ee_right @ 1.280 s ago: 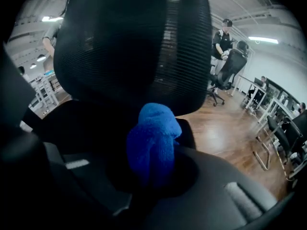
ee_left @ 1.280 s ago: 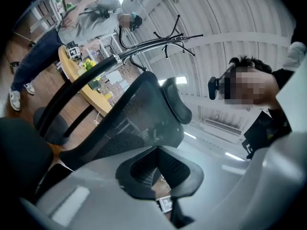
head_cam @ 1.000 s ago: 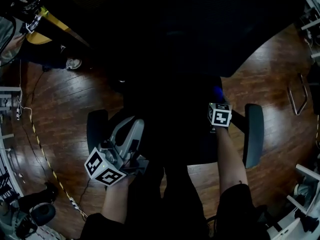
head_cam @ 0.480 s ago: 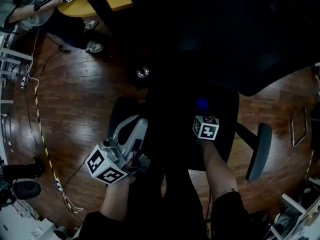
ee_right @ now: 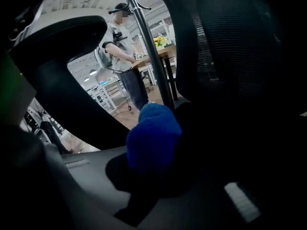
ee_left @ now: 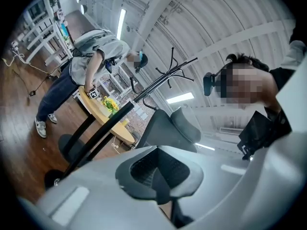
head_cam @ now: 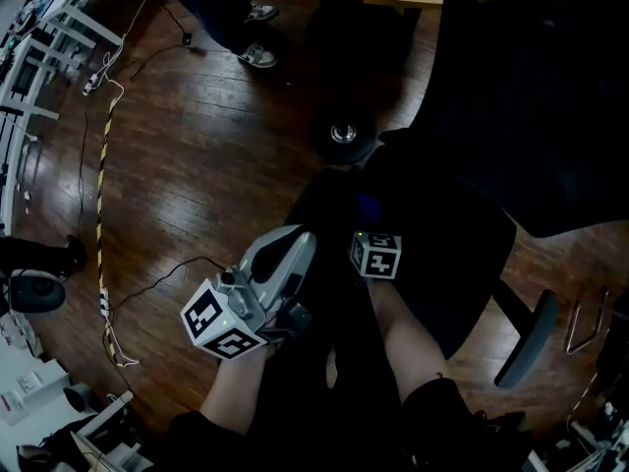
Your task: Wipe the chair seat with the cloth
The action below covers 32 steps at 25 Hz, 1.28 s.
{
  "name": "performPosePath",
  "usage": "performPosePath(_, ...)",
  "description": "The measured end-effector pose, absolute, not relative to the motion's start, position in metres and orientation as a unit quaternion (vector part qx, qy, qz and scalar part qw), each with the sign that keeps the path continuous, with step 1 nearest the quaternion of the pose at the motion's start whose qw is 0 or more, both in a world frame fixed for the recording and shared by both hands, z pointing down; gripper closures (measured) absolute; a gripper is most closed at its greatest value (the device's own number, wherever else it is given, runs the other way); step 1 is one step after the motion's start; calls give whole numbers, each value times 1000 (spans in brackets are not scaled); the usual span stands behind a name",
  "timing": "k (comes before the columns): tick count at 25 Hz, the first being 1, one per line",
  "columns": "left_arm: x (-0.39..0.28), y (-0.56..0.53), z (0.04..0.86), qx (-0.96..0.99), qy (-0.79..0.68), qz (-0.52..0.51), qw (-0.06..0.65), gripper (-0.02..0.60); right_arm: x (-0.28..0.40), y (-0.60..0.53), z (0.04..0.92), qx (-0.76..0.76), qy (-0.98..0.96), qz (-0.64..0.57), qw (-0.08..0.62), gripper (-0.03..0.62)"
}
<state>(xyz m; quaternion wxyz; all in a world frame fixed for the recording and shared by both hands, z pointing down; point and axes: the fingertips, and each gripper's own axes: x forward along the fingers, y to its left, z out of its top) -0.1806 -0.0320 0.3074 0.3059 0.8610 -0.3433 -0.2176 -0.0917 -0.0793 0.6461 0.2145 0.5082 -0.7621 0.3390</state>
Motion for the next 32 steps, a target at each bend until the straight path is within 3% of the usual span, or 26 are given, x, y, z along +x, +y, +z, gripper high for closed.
performPosePath(7,-174,-29,319,869,-325,-209,308,589,-43,-64,668,548,-734,325,238,560)
performPosePath(22,-30,-20,308,910,-169,-168,339,589,263,89,650,719,-543,346,260,560)
performPosePath(27,5,-11,303,916,-145,-162,337,589,276,94,646,718,-556,338,247,560)
performPosePath(32,-5,-9,302,913,-167,-167,333,589,276,97,636,733,-549,317,248,560)
